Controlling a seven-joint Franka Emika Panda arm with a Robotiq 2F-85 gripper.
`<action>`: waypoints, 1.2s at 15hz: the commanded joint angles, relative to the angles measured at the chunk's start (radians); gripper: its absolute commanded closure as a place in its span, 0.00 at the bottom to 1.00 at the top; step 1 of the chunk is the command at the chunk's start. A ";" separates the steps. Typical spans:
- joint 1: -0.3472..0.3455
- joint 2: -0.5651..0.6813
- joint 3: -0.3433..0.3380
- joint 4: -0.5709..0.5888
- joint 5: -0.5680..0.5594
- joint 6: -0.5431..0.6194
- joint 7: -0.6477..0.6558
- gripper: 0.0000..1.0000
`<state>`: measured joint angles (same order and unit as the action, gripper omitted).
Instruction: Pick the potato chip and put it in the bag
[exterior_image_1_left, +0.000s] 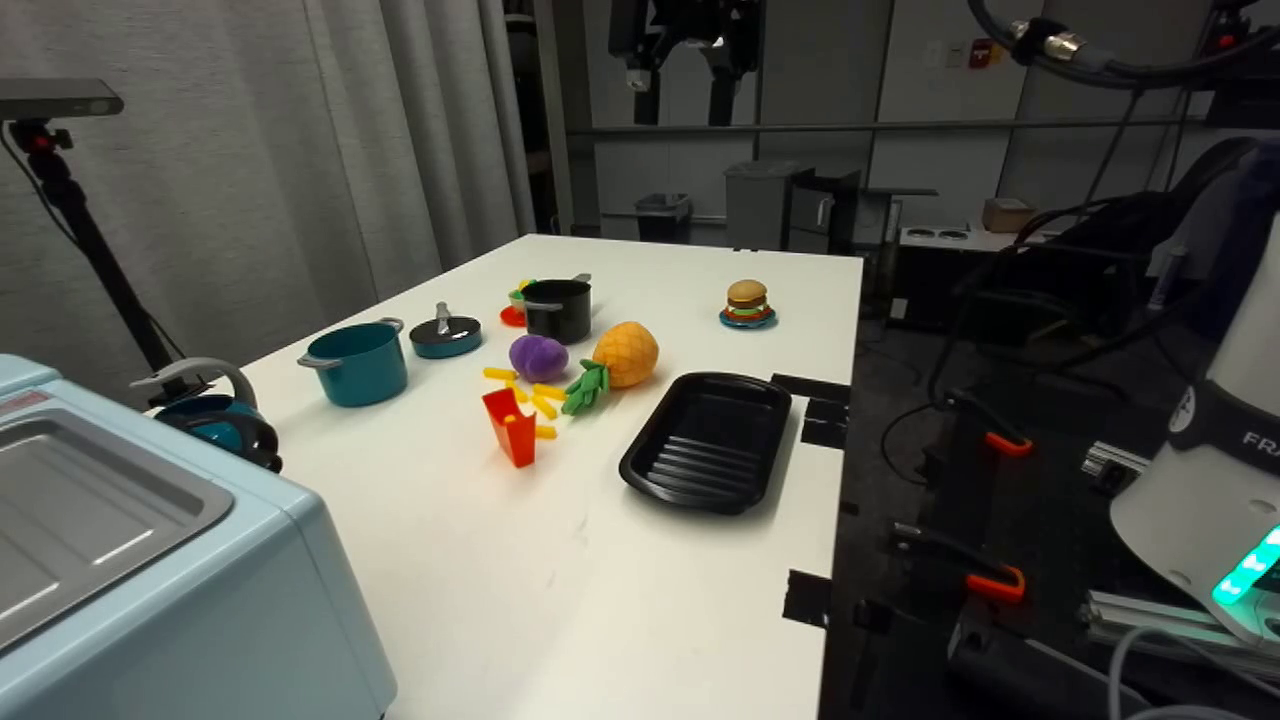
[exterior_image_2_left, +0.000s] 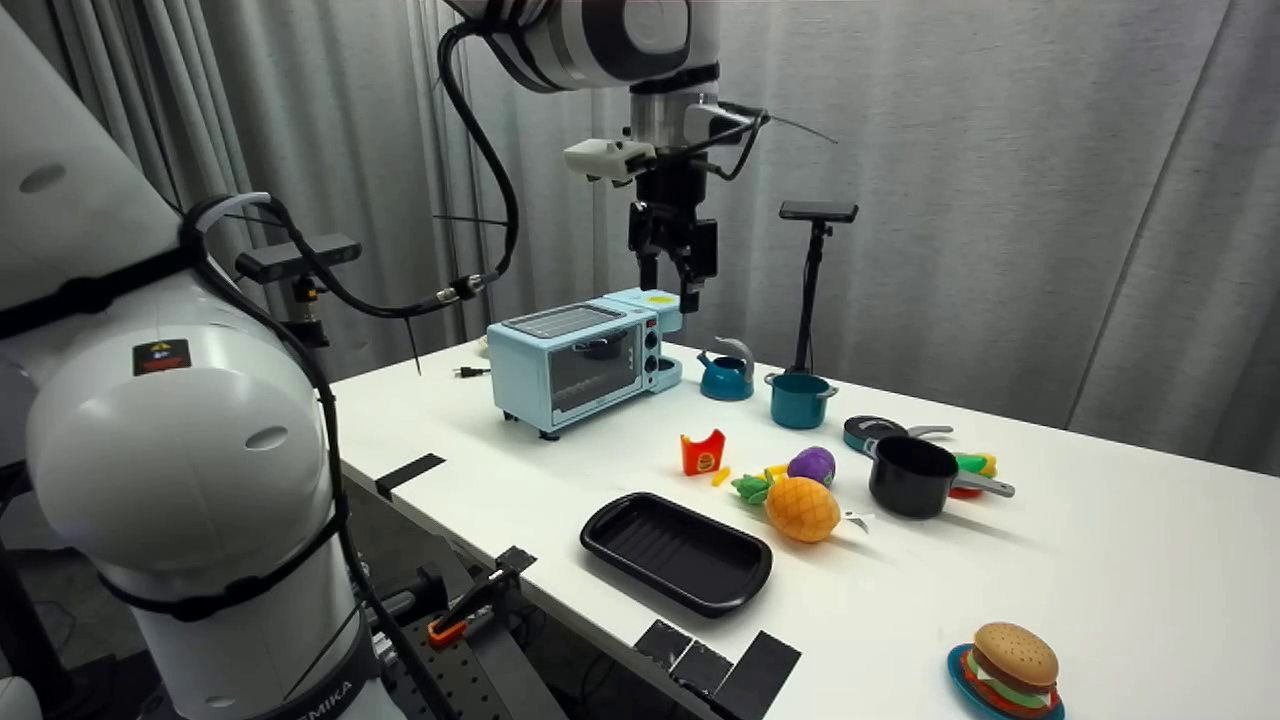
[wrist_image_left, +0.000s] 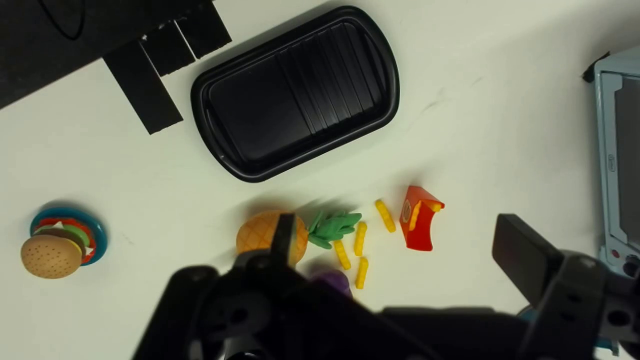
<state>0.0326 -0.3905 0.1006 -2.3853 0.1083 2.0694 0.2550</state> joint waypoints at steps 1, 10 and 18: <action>0.001 0.000 -0.001 0.002 -0.001 -0.002 0.000 0.00; 0.001 0.000 -0.001 0.002 -0.001 -0.002 0.000 0.00; -0.003 0.060 0.007 0.036 -0.014 0.015 0.016 0.00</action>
<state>0.0326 -0.3840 0.1006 -2.3848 0.1069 2.0694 0.2551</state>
